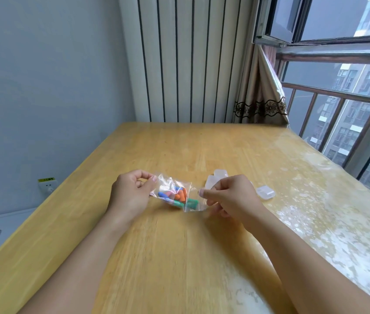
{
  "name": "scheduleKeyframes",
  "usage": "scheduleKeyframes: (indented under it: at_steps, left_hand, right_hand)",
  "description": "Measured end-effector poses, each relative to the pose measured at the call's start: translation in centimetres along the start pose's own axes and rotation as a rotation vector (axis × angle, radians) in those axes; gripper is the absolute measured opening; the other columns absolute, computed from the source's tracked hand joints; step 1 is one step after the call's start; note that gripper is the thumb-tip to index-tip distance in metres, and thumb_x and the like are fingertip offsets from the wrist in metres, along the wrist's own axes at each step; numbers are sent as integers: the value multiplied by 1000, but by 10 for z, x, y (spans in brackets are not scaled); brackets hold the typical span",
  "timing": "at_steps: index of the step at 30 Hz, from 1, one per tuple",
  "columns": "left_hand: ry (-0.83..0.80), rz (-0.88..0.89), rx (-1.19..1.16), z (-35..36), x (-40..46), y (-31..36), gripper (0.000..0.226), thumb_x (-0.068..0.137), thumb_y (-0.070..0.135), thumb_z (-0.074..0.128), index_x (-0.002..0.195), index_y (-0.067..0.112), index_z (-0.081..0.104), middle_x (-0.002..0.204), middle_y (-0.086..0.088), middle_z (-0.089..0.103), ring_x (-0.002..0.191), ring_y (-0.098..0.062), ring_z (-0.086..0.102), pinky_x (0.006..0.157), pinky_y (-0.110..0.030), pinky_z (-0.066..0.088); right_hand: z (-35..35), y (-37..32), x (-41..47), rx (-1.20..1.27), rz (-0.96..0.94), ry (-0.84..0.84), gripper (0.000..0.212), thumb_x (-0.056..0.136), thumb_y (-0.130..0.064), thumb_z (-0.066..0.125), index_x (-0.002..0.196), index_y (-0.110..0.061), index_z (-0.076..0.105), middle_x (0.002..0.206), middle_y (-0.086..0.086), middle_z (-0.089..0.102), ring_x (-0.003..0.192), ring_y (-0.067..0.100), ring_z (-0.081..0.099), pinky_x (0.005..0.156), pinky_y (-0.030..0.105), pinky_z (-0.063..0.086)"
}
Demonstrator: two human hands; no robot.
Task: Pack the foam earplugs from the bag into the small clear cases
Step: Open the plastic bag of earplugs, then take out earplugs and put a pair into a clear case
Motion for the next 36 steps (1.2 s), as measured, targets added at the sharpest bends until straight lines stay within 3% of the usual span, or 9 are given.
scheduleKeyframes:
  at_steps: [5,12,15,18,21,26,29,33,36]
  left_hand:
    - [-201,-256,-199,24,-9,-24,25,78,21,86,94,7,72,66,-1,61,52,-9,49,55,-21,43]
    - [-142,-328,-351,12,-2,-33,11,79,10,82,83,7,73,71,-5,66,64,-12,57,68,-23,52]
    - [-1,-259,-258,-10,8,-36,9,86,7,77,80,7,71,79,-11,70,67,-15,59,71,-26,53]
    - [104,-154,-64,-21,10,-29,13,92,2,68,81,9,71,85,-9,76,62,-13,66,66,-23,54]
    - [48,-107,-20,-11,9,-25,19,95,-5,59,91,8,72,87,-5,78,66,-12,73,58,-14,55]
    - [56,-88,93,-11,7,-21,27,77,13,86,98,16,69,79,-6,77,55,-18,65,62,-30,55]
    - [102,-154,93,-15,4,-25,38,76,22,87,108,14,67,96,-4,74,70,-20,65,67,-30,53]
    - [427,272,159,-41,-25,36,51,75,42,83,115,19,63,109,-1,61,95,-20,60,78,-28,47]
    - [-108,291,-328,21,-48,60,67,61,55,85,117,23,65,97,5,68,77,-11,67,64,-24,56]
  right_hand:
    - [9,2,2,-127,-18,-83,5,83,-9,76,80,-5,79,53,4,61,46,15,52,42,19,40]
    - [-15,-20,5,-356,-185,24,21,73,-3,82,90,-14,77,73,-3,71,50,3,59,49,18,45]
    - [-43,-22,9,-638,-210,161,35,71,-20,83,103,-29,70,97,-10,67,79,13,61,58,28,47]
    - [-40,-7,15,-698,-170,77,52,70,-37,85,118,-27,65,111,-10,59,93,12,56,69,29,48]
    - [-41,-7,17,-707,-204,37,49,71,-38,86,114,-23,70,103,-8,59,86,10,56,64,23,44]
    - [-40,-5,16,-751,-218,-97,28,82,-34,79,104,-19,72,103,-4,68,84,11,62,64,20,48]
    - [-38,-6,13,-771,-239,-106,24,84,-36,75,100,-19,74,101,-5,69,86,14,63,64,22,47]
    - [-35,-37,4,-509,-366,-59,30,76,-37,87,95,-18,74,89,-9,71,80,11,63,65,19,47]
    - [1,-61,-16,24,-414,-256,27,77,-23,89,97,-10,75,88,0,74,77,10,64,73,26,51]
Point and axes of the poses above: each hand's wrist, its own x-axis towards the middle knuckle, its own z-axis out of the palm, y = z × x, the point moved 10 cm from there along x, towards the middle knuckle
